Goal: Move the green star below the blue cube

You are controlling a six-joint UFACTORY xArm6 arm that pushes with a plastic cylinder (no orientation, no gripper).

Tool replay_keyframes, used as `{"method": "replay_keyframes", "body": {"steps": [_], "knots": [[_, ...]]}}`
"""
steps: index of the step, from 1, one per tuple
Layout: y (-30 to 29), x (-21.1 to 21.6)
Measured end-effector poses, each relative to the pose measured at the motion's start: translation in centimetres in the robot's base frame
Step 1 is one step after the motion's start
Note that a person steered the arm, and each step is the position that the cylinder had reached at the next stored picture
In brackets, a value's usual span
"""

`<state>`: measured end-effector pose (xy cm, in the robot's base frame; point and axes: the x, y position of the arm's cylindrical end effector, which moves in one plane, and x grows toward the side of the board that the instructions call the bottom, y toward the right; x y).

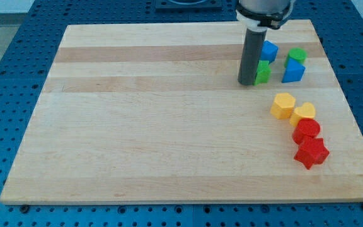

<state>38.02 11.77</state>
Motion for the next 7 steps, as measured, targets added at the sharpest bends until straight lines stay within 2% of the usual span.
{"method": "replay_keyframes", "body": {"steps": [2, 3, 4, 5, 7], "knots": [[0.9, -1.3], [-4.3, -1.5], [-5.7, -5.1], [-4.1, -9.7], [0.6, -11.2]]}}
